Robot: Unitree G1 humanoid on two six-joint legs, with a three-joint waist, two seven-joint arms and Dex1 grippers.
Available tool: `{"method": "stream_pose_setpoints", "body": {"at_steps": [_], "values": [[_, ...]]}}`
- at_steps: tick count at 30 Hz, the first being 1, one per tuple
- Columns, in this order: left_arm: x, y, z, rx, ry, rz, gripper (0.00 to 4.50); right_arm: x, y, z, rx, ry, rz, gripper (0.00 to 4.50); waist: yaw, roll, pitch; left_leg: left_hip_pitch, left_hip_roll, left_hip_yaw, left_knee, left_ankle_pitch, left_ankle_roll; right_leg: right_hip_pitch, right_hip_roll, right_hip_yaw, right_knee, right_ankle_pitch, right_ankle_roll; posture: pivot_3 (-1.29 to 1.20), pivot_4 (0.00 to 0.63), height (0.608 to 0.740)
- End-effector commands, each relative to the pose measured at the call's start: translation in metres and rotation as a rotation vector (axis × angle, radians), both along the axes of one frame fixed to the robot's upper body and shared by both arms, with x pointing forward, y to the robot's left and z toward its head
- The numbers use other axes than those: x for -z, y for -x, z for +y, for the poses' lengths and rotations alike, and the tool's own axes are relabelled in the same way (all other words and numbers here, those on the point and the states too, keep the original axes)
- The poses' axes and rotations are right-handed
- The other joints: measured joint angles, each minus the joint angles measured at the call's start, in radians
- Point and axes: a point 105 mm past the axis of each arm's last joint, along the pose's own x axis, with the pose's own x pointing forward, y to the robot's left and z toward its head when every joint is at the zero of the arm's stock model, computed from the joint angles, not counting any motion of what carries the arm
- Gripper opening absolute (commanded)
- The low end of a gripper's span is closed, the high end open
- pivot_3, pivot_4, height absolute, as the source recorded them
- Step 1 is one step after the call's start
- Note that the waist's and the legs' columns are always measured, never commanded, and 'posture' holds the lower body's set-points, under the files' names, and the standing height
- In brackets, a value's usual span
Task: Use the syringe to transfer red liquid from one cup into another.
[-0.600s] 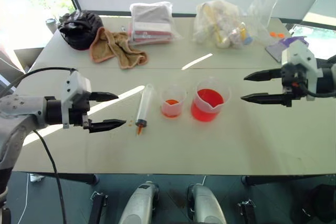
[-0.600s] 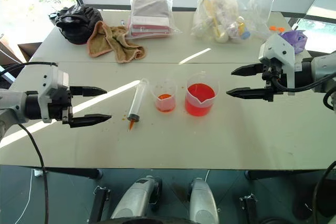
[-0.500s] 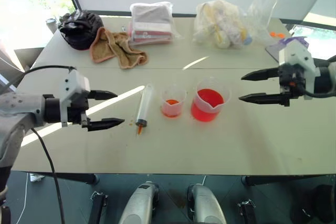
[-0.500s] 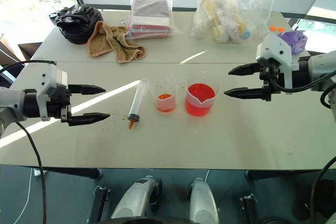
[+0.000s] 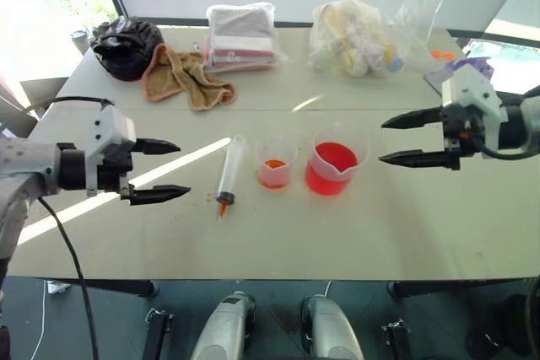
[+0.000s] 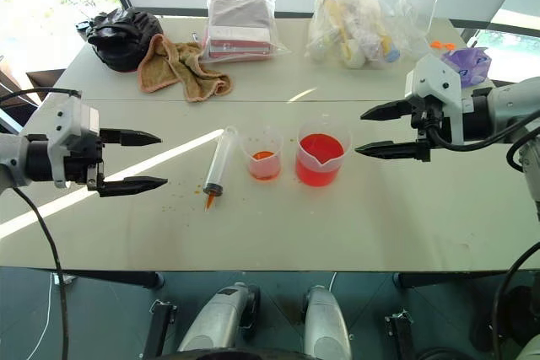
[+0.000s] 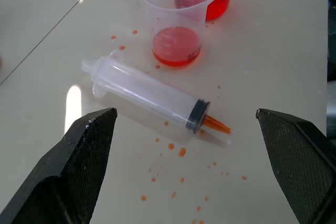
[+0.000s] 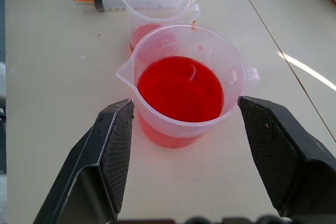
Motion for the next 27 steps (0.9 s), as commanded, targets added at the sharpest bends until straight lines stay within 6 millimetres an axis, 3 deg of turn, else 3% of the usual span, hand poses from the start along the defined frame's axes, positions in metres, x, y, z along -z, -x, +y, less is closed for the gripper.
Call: {"method": "stream_pose_setpoints", "body": {"at_steps": [1,15,20,24,27], "values": [[-0.008,-0.001,0.001,0.012,-0.023,-0.034,4.41,-0.012,0.001,0.002,-0.02,0.001,-0.055,3.3,0.0,0.0,0.0,0.0,0.0,0.0,0.0,0.0,0.0,0.0,0.0,0.0,0.0,0.0,0.0,0.0,0.15,0.74],[-0.014,-0.009,-0.004,-0.036,0.026,-0.039,4.41,-0.014,0.001,0.006,-0.041,0.002,-0.063,3.3,0.0,0.0,0.0,0.0,0.0,0.0,0.001,0.0,0.0,0.0,0.0,0.0,0.003,0.0,0.001,0.0,0.15,0.74],[-0.017,-0.032,-0.008,-0.201,0.0,-0.001,4.41,-0.017,-0.002,0.009,-0.04,-0.003,-0.081,3.3,0.002,-0.001,0.0,0.0,-0.001,0.0,0.004,0.0,0.0,0.0,0.002,0.0,0.008,0.001,0.001,0.0,0.15,0.74],[-0.034,-0.058,-0.018,-0.365,0.088,0.027,4.41,-0.024,-0.002,0.016,-0.065,-0.015,-0.102,3.3,0.002,-0.002,0.001,0.001,-0.003,-0.001,0.006,0.001,0.0,-0.001,0.001,0.0,0.013,0.001,0.001,0.0,0.15,0.74],[-0.034,-0.085,-0.026,-0.555,0.064,0.175,4.41,-0.035,0.0,0.027,-0.121,-0.01,-0.139,3.3,0.003,-0.002,0.001,0.001,-0.003,-0.001,0.008,0.001,-0.001,0.0,0.002,0.0,0.015,0.002,0.003,0.0,0.15,0.74]]}}
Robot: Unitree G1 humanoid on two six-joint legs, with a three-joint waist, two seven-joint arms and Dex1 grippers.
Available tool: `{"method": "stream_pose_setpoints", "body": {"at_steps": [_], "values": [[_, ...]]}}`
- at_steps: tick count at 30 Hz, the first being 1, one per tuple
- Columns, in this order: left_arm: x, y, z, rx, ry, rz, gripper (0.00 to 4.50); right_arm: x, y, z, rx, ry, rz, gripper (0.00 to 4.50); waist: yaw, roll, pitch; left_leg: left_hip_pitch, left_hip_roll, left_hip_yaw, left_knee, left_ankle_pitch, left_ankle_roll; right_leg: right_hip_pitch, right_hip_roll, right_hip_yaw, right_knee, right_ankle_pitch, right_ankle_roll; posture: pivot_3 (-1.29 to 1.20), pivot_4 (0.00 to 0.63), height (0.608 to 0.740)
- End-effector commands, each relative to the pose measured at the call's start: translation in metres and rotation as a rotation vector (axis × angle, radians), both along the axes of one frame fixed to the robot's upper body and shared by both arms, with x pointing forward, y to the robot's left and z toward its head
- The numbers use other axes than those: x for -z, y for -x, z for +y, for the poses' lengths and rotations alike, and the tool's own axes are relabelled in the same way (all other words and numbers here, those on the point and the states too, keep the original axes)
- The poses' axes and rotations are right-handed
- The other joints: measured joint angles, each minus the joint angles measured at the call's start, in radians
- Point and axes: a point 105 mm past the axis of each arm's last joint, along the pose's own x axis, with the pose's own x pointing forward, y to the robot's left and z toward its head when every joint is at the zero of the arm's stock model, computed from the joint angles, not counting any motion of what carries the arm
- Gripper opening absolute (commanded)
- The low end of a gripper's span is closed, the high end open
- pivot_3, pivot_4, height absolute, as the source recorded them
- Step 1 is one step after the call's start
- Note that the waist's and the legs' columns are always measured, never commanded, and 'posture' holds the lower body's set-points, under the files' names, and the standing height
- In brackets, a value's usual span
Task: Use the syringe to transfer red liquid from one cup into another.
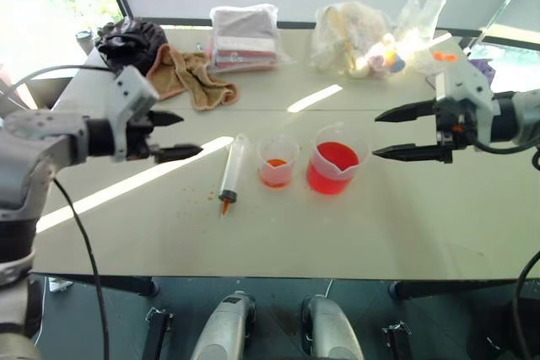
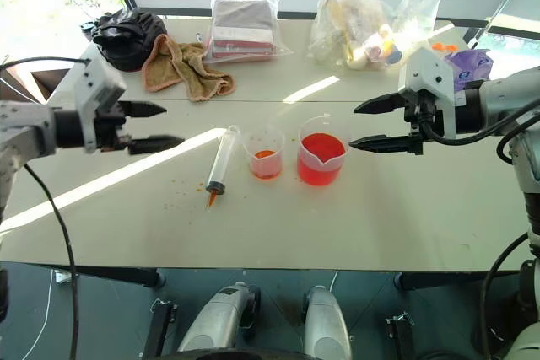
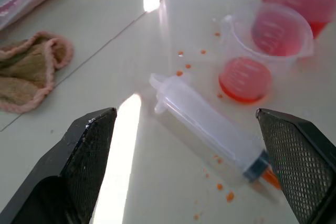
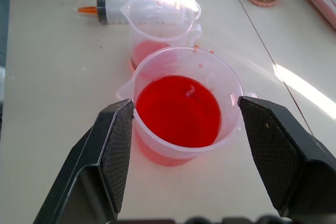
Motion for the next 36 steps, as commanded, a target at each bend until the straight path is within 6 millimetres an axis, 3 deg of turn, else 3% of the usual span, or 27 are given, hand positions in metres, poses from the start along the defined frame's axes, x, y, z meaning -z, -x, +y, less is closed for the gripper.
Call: {"method": "stream_pose_setpoints", "body": {"at_steps": [1,5,10,16,20,31,34,36], "values": [[-0.001,-0.028,-0.001,-0.24,-0.03,0.18,4.41,-0.025,0.005,0.015,-0.074,0.015,-0.097,3.3,0.0,-0.001,0.001,0.0,0.0,-0.001,0.003,0.0,0.0,0.001,0.001,0.0,0.001,0.001,0.001,0.0,0.15,0.74],[0.011,-0.042,-0.019,-0.336,-0.016,0.416,4.41,-0.029,0.006,0.024,-0.114,0.029,-0.115,3.3,-0.007,-0.001,0.001,0.0,0.0,-0.001,0.007,0.0,0.001,0.003,0.003,0.0,0.002,0.001,0.004,0.0,0.15,0.74],[0.025,-0.048,-0.053,-0.334,-0.042,0.616,4.41,-0.029,0.006,0.026,-0.122,0.045,-0.129,3.3,-0.008,-0.002,0.001,0.0,0.001,-0.001,0.008,0.0,0.001,0.003,0.003,0.0,0.002,0.002,0.004,0.0,0.15,0.74],[0.041,-0.052,-0.07,-0.398,-0.126,0.686,4.41,-0.03,0.007,0.025,-0.112,0.043,-0.137,3.3,-0.008,-0.002,0.001,-0.001,0.001,-0.001,0.008,0.0,0.0,0.002,0.003,0.001,0.002,0.002,0.004,0.0,0.15,0.74],[0.063,-0.053,-0.07,-0.481,-0.214,0.703,4.41,-0.032,0.009,0.026,-0.108,0.033,-0.144,3.3,-0.003,-0.002,0.002,-0.001,0.0,-0.001,0.008,0.0,0.0,0.002,0.002,0.002,0.002,0.002,0.004,0.0,0.15,0.74],[0.099,-0.055,-0.078,-0.596,-0.276,0.733,4.41,-0.033,0.01,0.029,-0.105,0.023,-0.148,3.3,0.001,-0.002,0.001,-0.001,-0.002,-0.001,0.008,0.0,0.0,0.001,-0.001,0.002,0.002,0.003,0.005,0.0,0.15,0.74],[0.103,-0.054,-0.082,-0.609,-0.274,0.742,3.69,-0.033,0.01,0.029,-0.101,0.023,-0.148,3.3,0.001,-0.002,0.001,0.0,-0.002,-0.001,0.008,0.0,0.0,0.003,-0.001,0.002,0.002,0.003,0.006,0.0,0.15,0.74],[0.103,-0.055,-0.082,-0.631,-0.267,0.738,2.93,-0.033,0.011,0.03,-0.101,0.022,-0.148,3.3,0.001,-0.002,0.001,0.0,-0.002,-0.001,0.009,0.0,-0.001,0.003,-0.001,0.002,0.002,0.004,0.006,0.0,0.15,0.74]]}}
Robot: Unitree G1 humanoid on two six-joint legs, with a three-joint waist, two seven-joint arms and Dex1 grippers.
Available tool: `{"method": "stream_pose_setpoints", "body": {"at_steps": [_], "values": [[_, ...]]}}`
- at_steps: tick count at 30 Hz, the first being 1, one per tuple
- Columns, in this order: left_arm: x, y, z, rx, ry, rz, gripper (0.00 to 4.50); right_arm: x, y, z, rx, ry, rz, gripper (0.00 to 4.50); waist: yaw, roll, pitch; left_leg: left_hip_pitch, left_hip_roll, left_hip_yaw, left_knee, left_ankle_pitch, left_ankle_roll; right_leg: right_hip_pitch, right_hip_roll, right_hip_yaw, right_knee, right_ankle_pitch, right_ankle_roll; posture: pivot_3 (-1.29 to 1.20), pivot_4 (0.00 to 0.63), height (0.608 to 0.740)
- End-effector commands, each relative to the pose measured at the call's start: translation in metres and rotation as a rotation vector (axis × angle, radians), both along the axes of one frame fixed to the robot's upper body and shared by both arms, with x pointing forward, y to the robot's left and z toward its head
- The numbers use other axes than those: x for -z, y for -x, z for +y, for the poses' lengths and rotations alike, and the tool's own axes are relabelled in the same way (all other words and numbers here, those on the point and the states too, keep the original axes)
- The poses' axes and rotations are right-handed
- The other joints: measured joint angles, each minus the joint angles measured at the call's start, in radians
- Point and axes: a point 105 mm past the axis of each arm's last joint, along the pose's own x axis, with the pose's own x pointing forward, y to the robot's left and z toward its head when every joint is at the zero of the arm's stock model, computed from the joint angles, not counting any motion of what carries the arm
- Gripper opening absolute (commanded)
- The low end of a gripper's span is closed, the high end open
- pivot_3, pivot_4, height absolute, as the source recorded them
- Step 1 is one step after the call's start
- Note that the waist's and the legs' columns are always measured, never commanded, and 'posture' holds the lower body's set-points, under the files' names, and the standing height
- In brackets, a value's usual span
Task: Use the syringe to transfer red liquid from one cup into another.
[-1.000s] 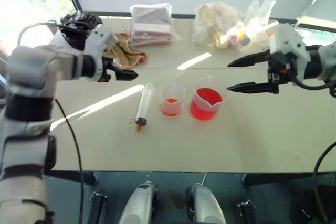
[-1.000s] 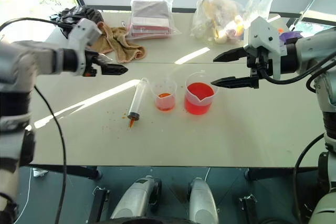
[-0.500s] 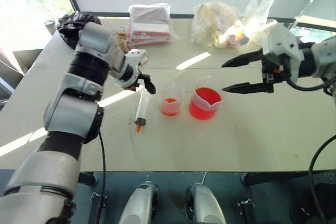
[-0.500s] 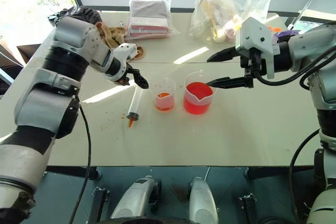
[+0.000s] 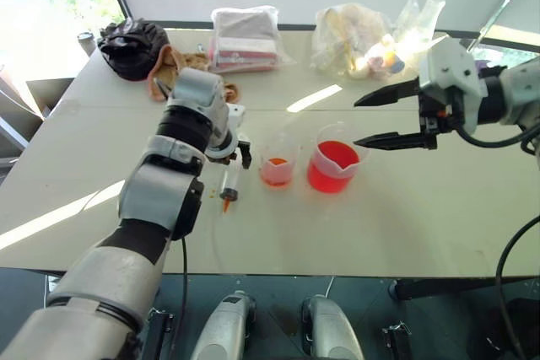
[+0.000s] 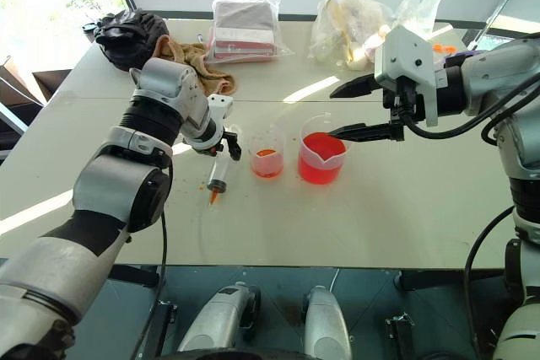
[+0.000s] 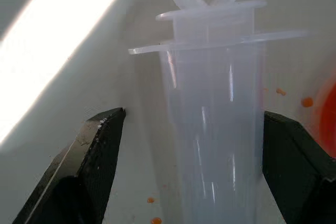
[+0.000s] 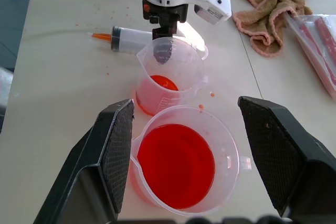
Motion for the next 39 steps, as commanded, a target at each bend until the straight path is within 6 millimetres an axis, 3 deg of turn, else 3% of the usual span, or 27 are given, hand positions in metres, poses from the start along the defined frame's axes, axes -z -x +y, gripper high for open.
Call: {"method": "stream_pose_setpoints", "body": {"at_steps": [1,4,7,11,13,15,19,21,23,28,32,39], "values": [[0.007,0.002,-0.003,-0.032,0.019,0.019,2.55,-0.014,0.006,-0.001,-0.003,-0.016,-0.056,3.3,0.001,0.0,0.0,0.0,0.0,0.0,0.0,0.0,0.0,0.0,0.0,0.0,0.0,0.0,0.0,0.0,0.15,0.74],[0.007,0.002,-0.002,-0.053,0.03,0.023,1.54,-0.013,0.006,-0.001,-0.002,-0.016,-0.055,3.3,0.002,0.0,0.0,0.0,-0.001,0.0,0.0,0.0,0.0,0.0,-0.001,0.0,0.0,0.0,0.001,0.0,0.15,0.74],[0.0,-0.001,0.001,-0.067,0.091,-0.011,1.48,-0.013,0.006,-0.001,-0.001,-0.016,-0.054,3.3,0.002,0.0,0.0,0.0,-0.002,0.0,0.0,0.0,0.0,0.0,-0.002,0.0,0.0,0.001,0.002,0.0,0.15,0.74],[-0.044,-0.016,0.02,-0.065,0.255,-0.243,1.48,-0.013,0.006,-0.003,0.012,-0.021,-0.056,3.3,-0.001,-0.001,0.0,0.0,-0.002,0.0,0.0,0.0,0.0,0.0,-0.002,0.0,0.0,0.001,0.002,0.0,0.15,0.74],[-0.077,-0.027,0.036,-0.021,0.336,-0.48,1.48,-0.013,0.005,-0.005,0.027,-0.033,-0.06,3.3,-0.004,-0.001,0.0,-0.001,-0.002,0.0,0.0,0.001,-0.002,-0.002,-0.002,0.001,0.001,0.001,0.001,0.0,0.15,0.74],[-0.094,-0.028,0.045,0.016,0.382,-0.598,1.48,-0.013,0.005,-0.006,0.036,-0.041,-0.063,3.3,-0.003,-0.001,0.001,-0.002,-0.001,0.0,0.0,0.005,-0.008,-0.004,-0.003,0.002,0.001,0.001,0.001,0.0,0.15,0.74],[-0.125,-0.03,0.056,0.088,0.374,-0.772,1.48,-0.014,0.004,-0.01,0.067,-0.058,-0.077,3.3,0.003,-0.001,0.0,-0.002,-0.002,0.0,-0.001,0.004,-0.008,-0.003,-0.003,0.001,0.0,0.001,0.001,0.0,0.15,0.74],[-0.156,-0.033,0.053,0.156,0.345,-0.948,1.48,-0.015,0.004,-0.013,0.088,-0.069,-0.09,3.3,0.004,-0.001,0.001,-0.002,-0.003,0.0,0.0,0.004,-0.008,-0.002,-0.004,0.001,-0.001,0.001,0.001,0.0,0.15,0.74],[-0.191,-0.031,0.029,0.278,0.407,-1.112,1.48,-0.017,0.004,-0.017,0.118,-0.082,-0.099,3.3,0.01,-0.002,0.001,-0.002,-0.004,0.0,0.0,0.005,-0.007,-0.001,-0.005,0.001,-0.002,0.002,0.001,0.0,0.15,0.74],[-0.232,-0.011,-0.035,0.581,0.62,-1.343,1.48,-0.025,0.008,-0.024,0.166,-0.153,-0.09,3.3,0.027,-0.002,0.001,-0.003,-0.005,0.001,0.0,0.004,-0.006,-0.001,-0.005,0.001,-0.003,0.002,0.002,0.0,0.15,0.74],[-0.231,0.012,-0.086,0.782,0.904,-1.346,1.48,-0.038,0.014,-0.031,0.213,-0.285,-0.055,3.3,0.026,-0.001,0.001,-0.003,-0.005,0.001,0.0,0.003,-0.004,-0.001,-0.006,0.001,-0.004,0.002,0.002,0.0,0.15,0.74],[-0.198,0.034,-0.137,0.952,1.04,-1.317,1.48,-0.052,0.028,-0.046,0.309,-0.448,-0.02,3.3,0.026,-0.001,0.0,-0.002,-0.004,0.002,0.0,-0.001,0.002,-0.001,-0.005,0.001,-0.003,0.002,0.002,0.0,0.15,0.74]]}}
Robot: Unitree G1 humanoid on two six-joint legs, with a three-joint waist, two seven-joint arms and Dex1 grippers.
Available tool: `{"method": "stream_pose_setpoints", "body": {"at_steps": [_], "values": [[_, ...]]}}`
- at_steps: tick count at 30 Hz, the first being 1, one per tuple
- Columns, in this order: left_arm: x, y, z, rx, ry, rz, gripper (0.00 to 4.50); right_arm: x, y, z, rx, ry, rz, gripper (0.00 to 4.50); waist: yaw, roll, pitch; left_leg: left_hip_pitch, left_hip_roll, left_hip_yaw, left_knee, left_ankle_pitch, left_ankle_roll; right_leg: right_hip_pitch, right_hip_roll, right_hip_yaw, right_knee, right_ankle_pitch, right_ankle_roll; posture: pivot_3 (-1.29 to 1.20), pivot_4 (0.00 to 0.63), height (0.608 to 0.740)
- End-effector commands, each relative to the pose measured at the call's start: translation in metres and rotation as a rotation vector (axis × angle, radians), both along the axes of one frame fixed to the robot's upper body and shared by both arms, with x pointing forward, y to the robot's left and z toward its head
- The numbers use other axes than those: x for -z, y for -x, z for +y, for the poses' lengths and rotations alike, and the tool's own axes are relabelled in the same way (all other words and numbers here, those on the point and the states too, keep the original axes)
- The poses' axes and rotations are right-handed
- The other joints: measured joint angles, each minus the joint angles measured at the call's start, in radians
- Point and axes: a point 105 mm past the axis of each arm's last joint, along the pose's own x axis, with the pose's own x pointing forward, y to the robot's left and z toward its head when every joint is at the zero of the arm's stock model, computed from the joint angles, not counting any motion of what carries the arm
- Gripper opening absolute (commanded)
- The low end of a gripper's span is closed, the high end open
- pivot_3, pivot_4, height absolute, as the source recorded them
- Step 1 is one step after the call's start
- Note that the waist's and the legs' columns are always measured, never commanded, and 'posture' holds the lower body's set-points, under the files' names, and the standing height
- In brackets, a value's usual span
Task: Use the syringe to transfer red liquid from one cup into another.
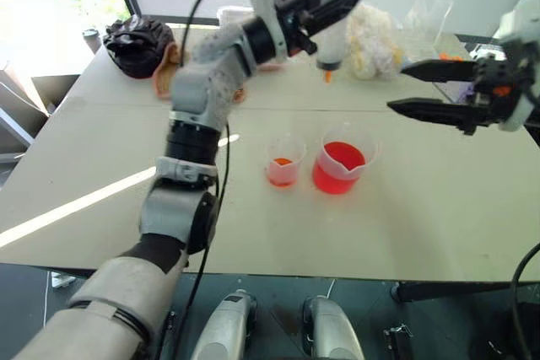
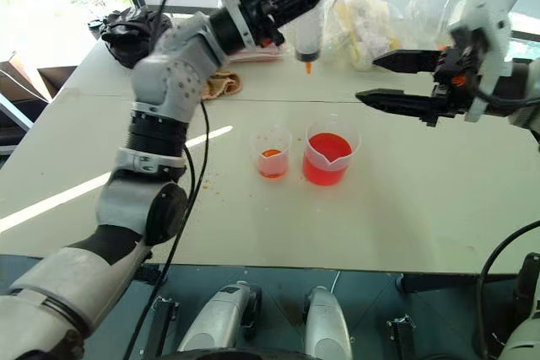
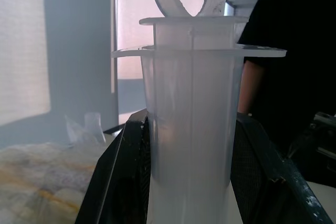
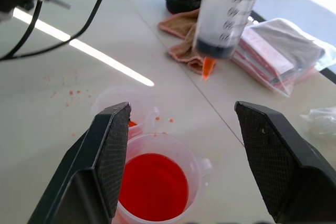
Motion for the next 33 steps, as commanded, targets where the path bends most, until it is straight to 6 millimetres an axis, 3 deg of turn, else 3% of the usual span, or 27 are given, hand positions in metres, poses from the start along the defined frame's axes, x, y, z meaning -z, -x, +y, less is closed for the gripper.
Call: {"method": "stream_pose_setpoints", "body": {"at_steps": [1,8,19,24,33], "values": [[0.006,0.01,-0.015,0.051,0.011,-0.046,1.48,-0.018,0.016,-0.004,0.033,-0.06,-0.057,3.3,0.0,0.0,0.0,0.0,0.0,0.0,0.0,0.0,0.0,0.0,0.0,0.0,0.0,0.0,0.0,0.0,0.15,0.74],[0.048,0.024,-0.04,0.147,-0.043,-0.008,1.48,-0.014,0.026,-0.001,0.071,-0.103,-0.053,3.3,0.001,0.0,0.0,0.0,0.0,0.0,0.001,0.0,0.001,0.001,0.0,0.0,0.0,0.0,0.0,0.0,0.15,0.74],[0.106,0.034,-0.049,0.164,-0.179,-0.015,1.48,-0.009,0.02,0.012,0.115,-0.184,-0.049,3.3,0.001,0.0,0.0,0.0,0.0,0.0,0.002,0.0,0.002,0.001,0.0,0.0,0.0,0.0,0.0,0.0,0.15,0.74],[0.115,0.037,-0.049,0.15,-0.186,-0.022,1.48,0.002,0.008,0.016,0.181,-0.211,-0.023,3.3,0.002,0.0,0.0,0.0,0.0,0.0,0.002,0.0,0.002,0.001,0.0,0.0,0.0,0.0,0.0,0.0,0.15,0.74],[0.115,0.037,-0.049,0.137,-0.182,-0.028,1.48,0.026,-0.007,0.019,0.283,-0.198,0.006,3.3,0.001,0.001,0.0,0.0,0.0,0.0,0.002,0.0,0.003,0.001,0.0,0.0,0.0,0.0,0.0,0.0,0.15,0.74]]}}
